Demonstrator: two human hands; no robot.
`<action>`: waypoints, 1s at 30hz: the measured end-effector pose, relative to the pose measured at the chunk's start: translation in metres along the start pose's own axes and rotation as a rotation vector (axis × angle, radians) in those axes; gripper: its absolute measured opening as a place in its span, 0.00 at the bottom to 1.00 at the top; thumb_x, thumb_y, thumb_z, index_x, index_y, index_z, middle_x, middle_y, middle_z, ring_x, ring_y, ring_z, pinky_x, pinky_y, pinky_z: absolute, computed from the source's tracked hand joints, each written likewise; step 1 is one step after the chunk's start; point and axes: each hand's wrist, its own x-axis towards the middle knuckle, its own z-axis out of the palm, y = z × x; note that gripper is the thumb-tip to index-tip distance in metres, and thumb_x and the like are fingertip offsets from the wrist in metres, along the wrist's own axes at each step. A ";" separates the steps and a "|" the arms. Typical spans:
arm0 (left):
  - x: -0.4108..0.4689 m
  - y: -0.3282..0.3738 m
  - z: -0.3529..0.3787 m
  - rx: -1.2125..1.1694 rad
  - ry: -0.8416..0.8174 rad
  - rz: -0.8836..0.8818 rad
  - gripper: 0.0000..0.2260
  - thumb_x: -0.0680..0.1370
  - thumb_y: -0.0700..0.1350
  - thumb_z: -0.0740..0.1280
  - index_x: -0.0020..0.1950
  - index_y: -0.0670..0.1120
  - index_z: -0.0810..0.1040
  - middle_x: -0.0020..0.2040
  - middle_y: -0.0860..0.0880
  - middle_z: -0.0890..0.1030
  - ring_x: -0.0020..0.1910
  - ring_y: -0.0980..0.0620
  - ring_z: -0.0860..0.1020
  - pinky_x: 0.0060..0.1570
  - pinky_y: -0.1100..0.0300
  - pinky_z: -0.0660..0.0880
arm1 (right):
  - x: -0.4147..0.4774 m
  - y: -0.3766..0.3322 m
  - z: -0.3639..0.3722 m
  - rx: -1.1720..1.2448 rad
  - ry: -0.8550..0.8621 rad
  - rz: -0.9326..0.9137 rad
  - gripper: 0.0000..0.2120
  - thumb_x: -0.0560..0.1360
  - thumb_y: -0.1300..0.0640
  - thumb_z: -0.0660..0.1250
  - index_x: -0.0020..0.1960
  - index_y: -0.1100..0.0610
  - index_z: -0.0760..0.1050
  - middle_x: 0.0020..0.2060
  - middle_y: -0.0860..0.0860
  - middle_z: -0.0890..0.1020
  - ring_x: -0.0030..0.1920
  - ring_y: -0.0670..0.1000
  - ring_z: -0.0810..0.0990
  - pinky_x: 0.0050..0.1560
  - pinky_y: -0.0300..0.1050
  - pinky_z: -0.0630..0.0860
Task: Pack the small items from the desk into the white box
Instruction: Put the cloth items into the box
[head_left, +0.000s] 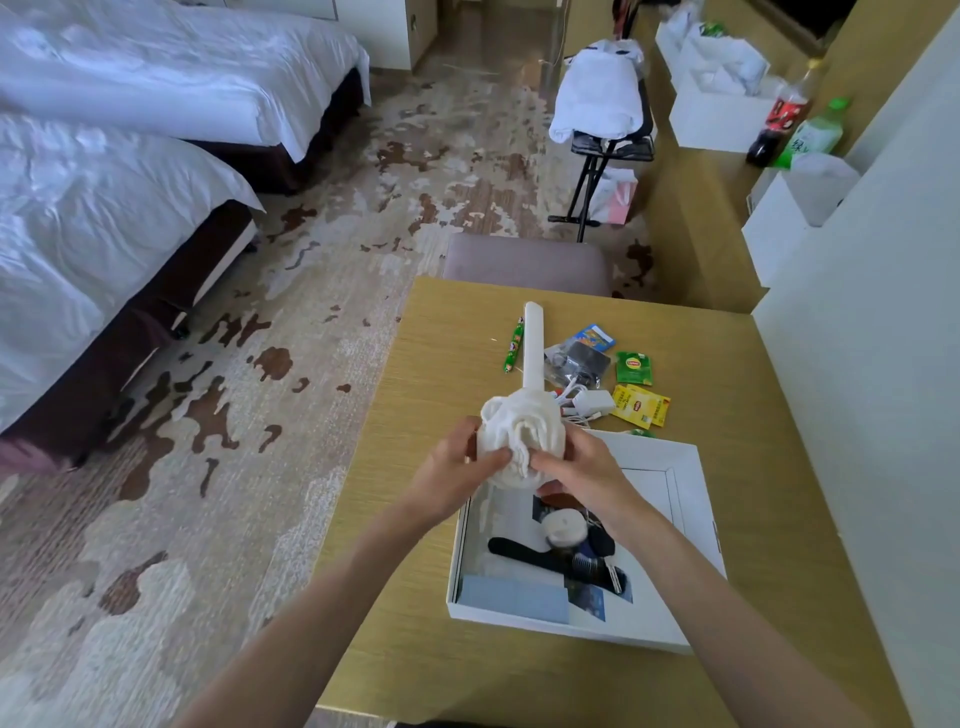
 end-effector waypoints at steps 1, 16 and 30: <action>0.002 -0.004 0.000 0.126 0.043 0.039 0.16 0.75 0.49 0.69 0.60 0.46 0.73 0.50 0.48 0.79 0.45 0.51 0.76 0.44 0.55 0.76 | 0.000 0.004 -0.001 -0.045 0.045 -0.046 0.15 0.65 0.55 0.76 0.50 0.44 0.79 0.41 0.47 0.85 0.42 0.49 0.84 0.45 0.58 0.82; -0.002 -0.050 -0.007 0.344 -0.086 -0.127 0.23 0.80 0.55 0.58 0.74 0.50 0.63 0.66 0.48 0.75 0.49 0.54 0.77 0.50 0.57 0.74 | 0.033 0.071 0.021 -1.289 -0.046 -0.739 0.20 0.63 0.66 0.75 0.52 0.60 0.73 0.50 0.56 0.76 0.47 0.56 0.76 0.25 0.44 0.69; 0.009 -0.031 0.002 0.876 0.174 0.333 0.21 0.77 0.45 0.63 0.70 0.44 0.67 0.69 0.45 0.71 0.67 0.45 0.67 0.57 0.48 0.75 | 0.008 0.046 -0.032 -0.731 0.088 -0.577 0.12 0.74 0.64 0.67 0.56 0.57 0.79 0.53 0.48 0.80 0.55 0.47 0.77 0.57 0.43 0.75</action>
